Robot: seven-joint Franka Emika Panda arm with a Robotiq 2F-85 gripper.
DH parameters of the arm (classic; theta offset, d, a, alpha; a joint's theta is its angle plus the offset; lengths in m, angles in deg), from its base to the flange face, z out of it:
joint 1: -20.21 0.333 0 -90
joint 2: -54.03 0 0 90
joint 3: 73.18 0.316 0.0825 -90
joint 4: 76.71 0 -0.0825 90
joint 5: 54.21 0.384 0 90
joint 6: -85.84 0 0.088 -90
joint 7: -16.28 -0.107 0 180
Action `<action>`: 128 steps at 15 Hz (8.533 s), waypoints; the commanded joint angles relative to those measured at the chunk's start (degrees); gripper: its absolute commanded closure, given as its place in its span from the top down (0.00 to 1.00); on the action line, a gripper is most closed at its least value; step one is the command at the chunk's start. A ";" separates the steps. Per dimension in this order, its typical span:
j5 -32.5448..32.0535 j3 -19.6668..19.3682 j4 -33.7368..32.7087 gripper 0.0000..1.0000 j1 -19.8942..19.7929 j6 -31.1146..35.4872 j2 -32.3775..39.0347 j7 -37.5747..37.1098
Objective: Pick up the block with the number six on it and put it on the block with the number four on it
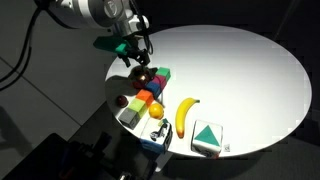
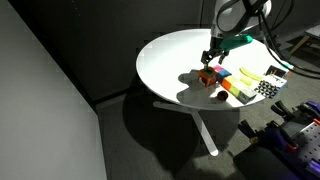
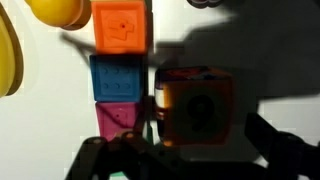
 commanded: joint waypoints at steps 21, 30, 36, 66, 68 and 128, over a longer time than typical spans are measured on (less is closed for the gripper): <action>-2.04 -2.24 -2.21 1.00 3.00 -0.27 3.99 -2.88; -5.81 -3.73 -2.14 1.00 4.84 -0.66 5.05 -4.55; -5.37 -3.82 -2.04 1.00 4.59 -1.06 5.45 -4.37; -6.68 -5.62 -5.30 0.08 3.37 -11.84 -6.43 -15.44; -6.61 -6.05 -6.22 0.08 2.79 -13.93 -6.55 -16.92; -4.30 -10.23 18.22 0.07 -13.31 -24.78 -33.30 4.28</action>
